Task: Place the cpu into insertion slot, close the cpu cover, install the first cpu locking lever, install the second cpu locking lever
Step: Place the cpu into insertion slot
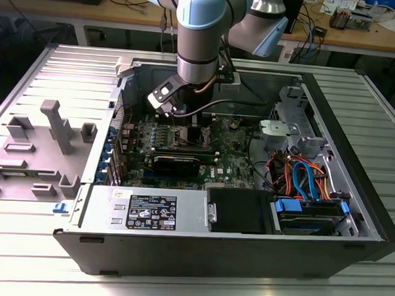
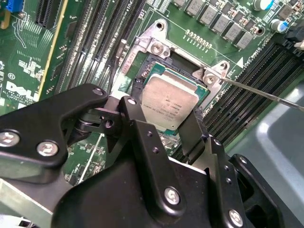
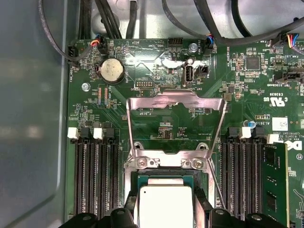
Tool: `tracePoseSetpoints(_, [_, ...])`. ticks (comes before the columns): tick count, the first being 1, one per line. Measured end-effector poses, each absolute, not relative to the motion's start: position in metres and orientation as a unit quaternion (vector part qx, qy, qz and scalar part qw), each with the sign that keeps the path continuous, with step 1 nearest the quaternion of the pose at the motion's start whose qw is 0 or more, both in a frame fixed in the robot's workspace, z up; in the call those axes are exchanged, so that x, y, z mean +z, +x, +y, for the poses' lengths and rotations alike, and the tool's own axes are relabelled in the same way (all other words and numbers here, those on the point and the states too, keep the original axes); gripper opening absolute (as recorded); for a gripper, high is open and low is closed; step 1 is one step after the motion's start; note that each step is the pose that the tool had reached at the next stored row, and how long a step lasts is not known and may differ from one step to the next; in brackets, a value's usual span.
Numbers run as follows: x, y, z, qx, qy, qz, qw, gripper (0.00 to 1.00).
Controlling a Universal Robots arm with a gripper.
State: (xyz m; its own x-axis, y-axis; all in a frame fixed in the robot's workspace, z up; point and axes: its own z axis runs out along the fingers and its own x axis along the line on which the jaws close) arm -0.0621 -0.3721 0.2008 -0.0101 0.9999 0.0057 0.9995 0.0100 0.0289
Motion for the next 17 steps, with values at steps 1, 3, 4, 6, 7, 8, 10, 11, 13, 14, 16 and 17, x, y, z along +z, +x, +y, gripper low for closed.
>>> tracePoseSetpoints(1, [0.2008,-0.062,-0.3725,0.012,0.703,0.711,0.008,0.55])
tracePoseSetpoints(3, [0.2007,-0.062,-0.3734,0.012,0.703,0.711,0.008,0.55])
tracePoseSetpoints(4, [0.2007,-0.062,-0.3736,0.012,0.704,0.711,0.008,0.55])
tracePoseSetpoints(6, [0.2006,-0.062,-0.3737,0.012,0.704,0.71,0.008,0.55])
tracePoseSetpoints(7, [0.2006,-0.062,-0.3738,0.012,0.704,0.71,0.008,0.55])
tracePoseSetpoints(8, [0.2005,-0.062,-0.3738,0.012,0.704,0.71,0.008,0.55])
tracePoseSetpoints(10, [0.2004,-0.062,-0.3739,0.012,0.704,0.71,0.008,0.55])
tracePoseSetpoints(11, [0.2003,-0.062,-0.3741,0.012,0.704,0.71,0.009,0.55])
tracePoseSetpoints(13, [0.2003,-0.062,-0.3743,0.012,0.704,0.71,0.009,0.55])
tracePoseSetpoints(14, [0.2003,-0.062,-0.3746,0.012,0.705,0.71,0.009,0.55])
tracePoseSetpoints(16, [0.2003,-0.062,-0.3753,0.012,0.705,0.709,0.009,0.55])
tracePoseSetpoints(17, [0.2003,-0.062,-0.3753,0.012,0.705,0.709,0.009,0.55])
